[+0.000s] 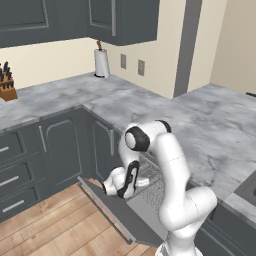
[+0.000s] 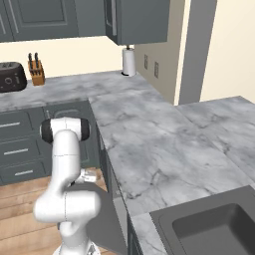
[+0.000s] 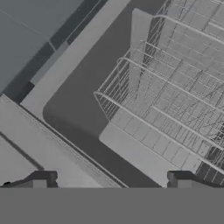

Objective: Open the dishwasher door and pull out the top rack.

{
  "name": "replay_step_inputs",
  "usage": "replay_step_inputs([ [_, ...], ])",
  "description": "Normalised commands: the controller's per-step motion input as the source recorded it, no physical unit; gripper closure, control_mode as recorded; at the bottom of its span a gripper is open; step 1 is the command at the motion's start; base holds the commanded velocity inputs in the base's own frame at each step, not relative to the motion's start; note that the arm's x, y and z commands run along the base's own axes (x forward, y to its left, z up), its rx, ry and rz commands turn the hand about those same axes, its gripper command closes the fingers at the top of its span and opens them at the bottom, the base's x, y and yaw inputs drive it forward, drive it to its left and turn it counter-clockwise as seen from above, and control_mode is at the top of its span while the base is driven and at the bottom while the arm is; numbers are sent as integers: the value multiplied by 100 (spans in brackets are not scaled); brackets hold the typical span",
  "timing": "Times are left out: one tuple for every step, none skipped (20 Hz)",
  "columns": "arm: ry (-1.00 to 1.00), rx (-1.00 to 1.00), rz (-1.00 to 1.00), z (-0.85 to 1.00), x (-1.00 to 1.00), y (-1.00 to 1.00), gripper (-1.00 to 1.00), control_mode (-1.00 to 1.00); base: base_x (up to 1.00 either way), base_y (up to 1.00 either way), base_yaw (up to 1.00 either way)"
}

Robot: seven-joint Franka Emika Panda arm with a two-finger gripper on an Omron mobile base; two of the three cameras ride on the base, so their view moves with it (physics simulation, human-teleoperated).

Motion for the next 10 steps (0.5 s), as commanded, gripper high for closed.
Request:
replay_step_inputs([
  [0, 42, 35, -16, 56, -43, -100, -100, 0, 0, 0],
  [0, 43, 37, -14, 54, -42, -100, -100, 0, 0, 0],
  [0, 45, 38, -20, 48, -44, -100, -100, 0, 0, 0],
  [0, 43, 36, -33, 50, -39, -100, -100, 0, 0, 0],
  [0, 38, 29, -44, 47, -28, -100, -100, 0, 0, 0],
  [0, 33, 24, -61, 47, -14, -100, -100, 0, 0, 0],
  [0, 26, 15, -78, 46, 0, -100, -100, 0, 0, 0],
  [0, 22, 9, -81, 40, 0, -100, -100, 0, 0, 0],
  [-1, 18, 0, -81, 41, 0, -100, -100, 0, 0, 0],
  [0, 17, 0, -81, 47, 0, -100, -100, 0, 0, 0],
])
